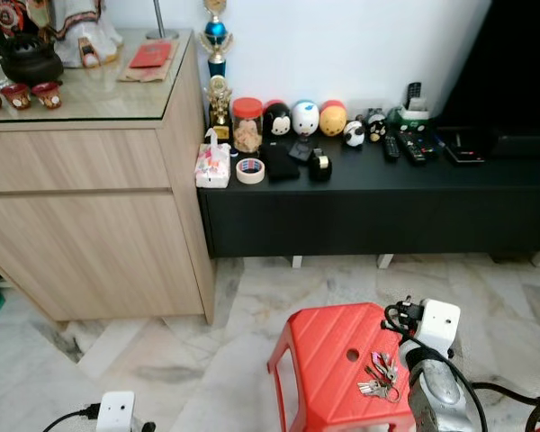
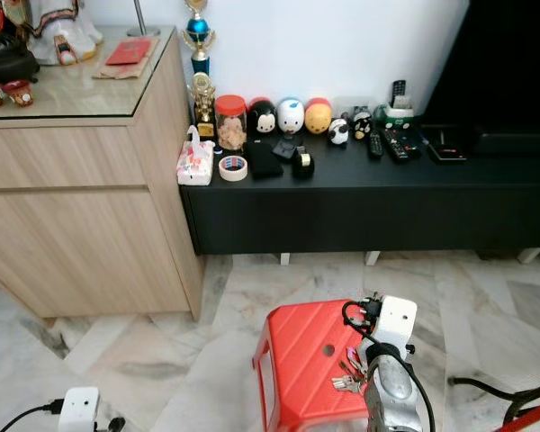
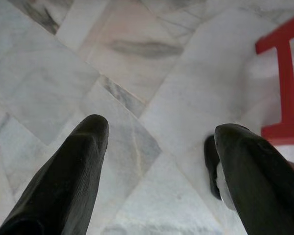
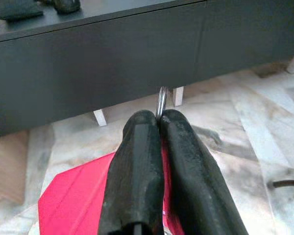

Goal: Hang keys on a hook

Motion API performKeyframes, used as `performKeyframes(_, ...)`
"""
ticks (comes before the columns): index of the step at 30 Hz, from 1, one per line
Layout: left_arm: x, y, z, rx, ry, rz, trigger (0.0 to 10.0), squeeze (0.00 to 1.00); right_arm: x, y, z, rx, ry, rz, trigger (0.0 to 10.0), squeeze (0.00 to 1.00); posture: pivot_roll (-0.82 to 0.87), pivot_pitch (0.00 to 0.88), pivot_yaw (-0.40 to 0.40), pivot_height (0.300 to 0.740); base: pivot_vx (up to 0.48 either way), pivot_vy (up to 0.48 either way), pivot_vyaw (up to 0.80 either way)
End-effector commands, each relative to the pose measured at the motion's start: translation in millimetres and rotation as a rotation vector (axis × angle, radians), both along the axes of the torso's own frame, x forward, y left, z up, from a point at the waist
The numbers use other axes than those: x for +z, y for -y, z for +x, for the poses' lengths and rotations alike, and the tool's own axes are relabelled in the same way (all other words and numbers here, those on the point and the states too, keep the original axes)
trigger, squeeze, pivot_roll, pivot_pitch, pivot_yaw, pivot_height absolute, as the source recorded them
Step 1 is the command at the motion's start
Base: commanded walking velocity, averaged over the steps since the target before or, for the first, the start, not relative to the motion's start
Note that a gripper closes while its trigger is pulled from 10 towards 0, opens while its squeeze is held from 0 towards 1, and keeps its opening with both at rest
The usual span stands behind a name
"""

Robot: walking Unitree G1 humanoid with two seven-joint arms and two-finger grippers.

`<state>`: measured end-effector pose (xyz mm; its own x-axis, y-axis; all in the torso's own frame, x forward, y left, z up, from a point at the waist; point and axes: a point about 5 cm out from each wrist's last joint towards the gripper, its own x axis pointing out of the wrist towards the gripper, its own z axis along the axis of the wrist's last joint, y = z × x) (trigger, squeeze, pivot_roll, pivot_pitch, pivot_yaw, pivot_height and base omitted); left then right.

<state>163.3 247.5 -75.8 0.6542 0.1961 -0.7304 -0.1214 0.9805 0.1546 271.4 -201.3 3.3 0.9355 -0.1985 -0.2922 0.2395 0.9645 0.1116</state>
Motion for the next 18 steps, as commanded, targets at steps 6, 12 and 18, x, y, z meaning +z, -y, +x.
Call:
performKeyframes(6, -8.5, -1.6, -18.2, 0.028, -0.080, -0.010, 10.0, 0.00, -5.7, 4.5, -8.6, 0.029, -0.031, -0.009, 10.0, 0.00, 0.01, 0.000, -0.023, 0.740, 0.000, 0.000, 0.00)
performKeyframes(12, -8.5, -3.6, -19.9, 0.009, -0.087, -0.004, 10.0, 0.00, -10.4, 2.3, -13.4, 0.017, -0.049, -0.011, 10.0, 0.00, 0.00, 0.000, -0.004, 0.740, 0.000, 0.000, 0.00)
performKeyframes(18, -7.5, -7.4, -20.5, 0.010, -0.087, 0.001, 10.0, 0.00, -13.4, -5.8, -17.1, 0.027, -0.058, 0.005, 10.0, 0.00, -0.01, 0.000, 0.002, 0.740, -0.132, 0.000, 0.00)
